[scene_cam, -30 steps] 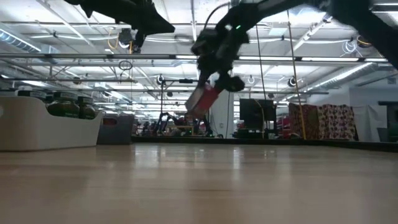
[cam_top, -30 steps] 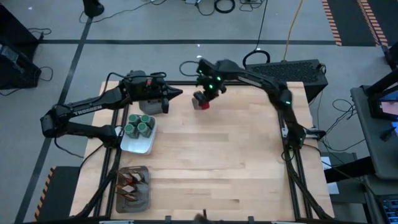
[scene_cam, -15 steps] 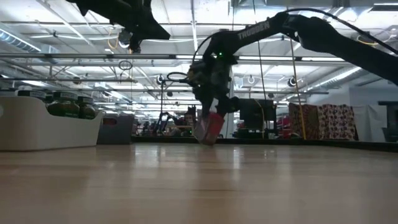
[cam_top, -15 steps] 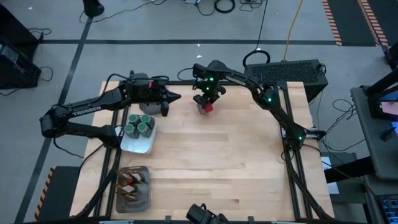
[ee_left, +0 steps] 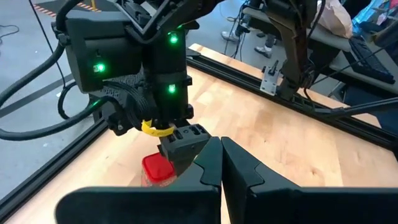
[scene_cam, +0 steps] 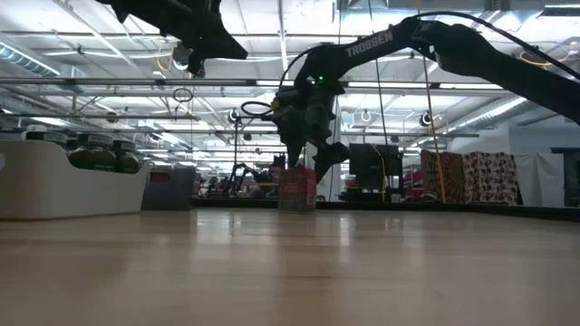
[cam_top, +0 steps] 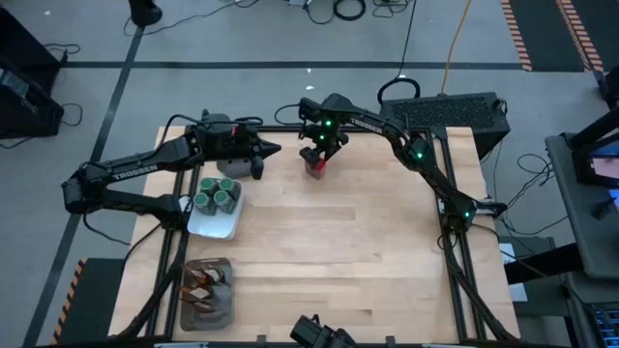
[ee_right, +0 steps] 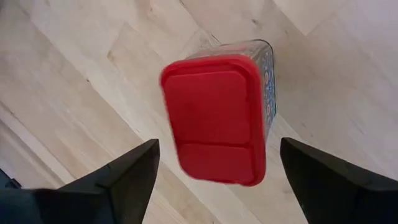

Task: Sort spices by type
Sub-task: Put the red seasoning can into the top black bin

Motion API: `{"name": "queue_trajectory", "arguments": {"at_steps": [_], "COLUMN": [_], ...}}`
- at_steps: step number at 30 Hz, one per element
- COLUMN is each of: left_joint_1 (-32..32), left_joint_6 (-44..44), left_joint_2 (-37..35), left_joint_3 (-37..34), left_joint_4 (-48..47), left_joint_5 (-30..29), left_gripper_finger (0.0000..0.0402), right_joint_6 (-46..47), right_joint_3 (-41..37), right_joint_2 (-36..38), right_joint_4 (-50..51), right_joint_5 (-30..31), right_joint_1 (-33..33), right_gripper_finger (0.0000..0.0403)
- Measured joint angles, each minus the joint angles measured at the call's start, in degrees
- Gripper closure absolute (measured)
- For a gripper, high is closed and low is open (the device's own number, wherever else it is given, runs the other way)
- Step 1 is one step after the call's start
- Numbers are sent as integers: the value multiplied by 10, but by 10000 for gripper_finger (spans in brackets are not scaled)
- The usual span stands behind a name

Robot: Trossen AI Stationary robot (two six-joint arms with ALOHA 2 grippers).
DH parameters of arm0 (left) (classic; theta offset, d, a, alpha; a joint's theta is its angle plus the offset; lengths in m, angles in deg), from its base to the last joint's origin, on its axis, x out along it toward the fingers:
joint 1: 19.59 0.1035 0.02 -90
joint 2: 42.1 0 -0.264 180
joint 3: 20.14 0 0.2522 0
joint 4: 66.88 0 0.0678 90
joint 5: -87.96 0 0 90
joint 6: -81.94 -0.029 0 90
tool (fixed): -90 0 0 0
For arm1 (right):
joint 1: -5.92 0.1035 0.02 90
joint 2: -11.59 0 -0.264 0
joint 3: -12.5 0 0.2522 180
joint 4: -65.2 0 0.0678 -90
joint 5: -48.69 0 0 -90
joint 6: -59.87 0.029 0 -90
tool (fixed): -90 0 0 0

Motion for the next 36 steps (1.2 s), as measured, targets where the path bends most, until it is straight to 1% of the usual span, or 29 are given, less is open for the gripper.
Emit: {"name": "queue_trajectory", "arguments": {"at_steps": [4,10,16,19,22,24,27,29,32,34,36], "left_joint_1": [0,0,0,0,0,0,2,6,15,22,24], "left_joint_6": [0,-1,-1,-2,-19,-35,-66,-87,-109,-108,-107], "left_joint_2": [0,0,10,29,69,100,153,190,249,293,333], "left_joint_3": [0,0,1,7,48,81,137,177,246,291,328], "left_joint_4": [0,0,3,5,-4,-9,-9,-22,-87,-135,-164], "left_joint_5": [-8,-27,-26,-7,9,10,10,11,19,37,44], "left_gripper_finger": [398,398,398,398,398,396,381,363,330,303,273], "right_joint_6": [-19,-66,-130,-158,-178,-188,-200,-207,-211,-204,-197], "right_joint_3": [0,0,0,0,0,0,0,-3,-23,-49,-88], "right_joint_2": [21,87,168,206,244,269,304,329,373,404,439], "right_joint_4": [-3,3,32,59,83,90,106,106,107,105,90], "right_joint_5": [-1,3,4,5,7,20,36,36,34,34,39], "right_joint_1": [-3,-6,-5,-6,-6,-6,-6,-6,-6,-6,-6], "right_gripper_finger": [87,87,87,87,87,87,87,87,87,87,87]}}
